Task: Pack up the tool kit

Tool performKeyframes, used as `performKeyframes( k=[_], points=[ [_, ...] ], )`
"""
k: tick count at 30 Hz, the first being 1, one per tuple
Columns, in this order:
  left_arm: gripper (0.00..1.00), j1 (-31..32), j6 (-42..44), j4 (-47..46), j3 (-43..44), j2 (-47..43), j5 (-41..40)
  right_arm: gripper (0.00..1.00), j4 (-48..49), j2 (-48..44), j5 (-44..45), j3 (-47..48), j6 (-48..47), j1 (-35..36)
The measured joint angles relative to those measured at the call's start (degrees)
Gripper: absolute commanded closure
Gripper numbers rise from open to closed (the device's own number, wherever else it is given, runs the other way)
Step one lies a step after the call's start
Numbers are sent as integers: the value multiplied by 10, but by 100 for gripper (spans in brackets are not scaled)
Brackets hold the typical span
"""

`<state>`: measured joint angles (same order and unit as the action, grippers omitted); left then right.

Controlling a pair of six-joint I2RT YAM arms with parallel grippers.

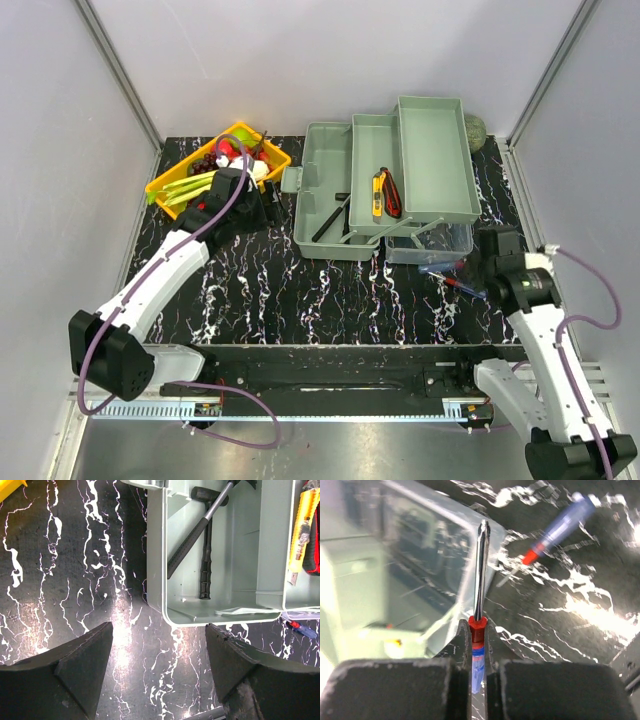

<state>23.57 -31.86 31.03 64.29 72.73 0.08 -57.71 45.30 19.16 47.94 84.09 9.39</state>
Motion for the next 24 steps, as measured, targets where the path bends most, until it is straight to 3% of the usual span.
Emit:
performKeyframes(
  k=[5,11,18,24],
  points=[
    [21,0,1,0,9,6,-1,100,10,5,51,130,-159,0],
    [21,0,1,0,9,6,-1,100,92,85,72,285,-357,0],
    [21,0,4,1,9,9,22,100,197,272,10,422,-532,0],
    [21,0,25,19,8,5,29,100,202,421,-67,446,-617,0]
  ],
)
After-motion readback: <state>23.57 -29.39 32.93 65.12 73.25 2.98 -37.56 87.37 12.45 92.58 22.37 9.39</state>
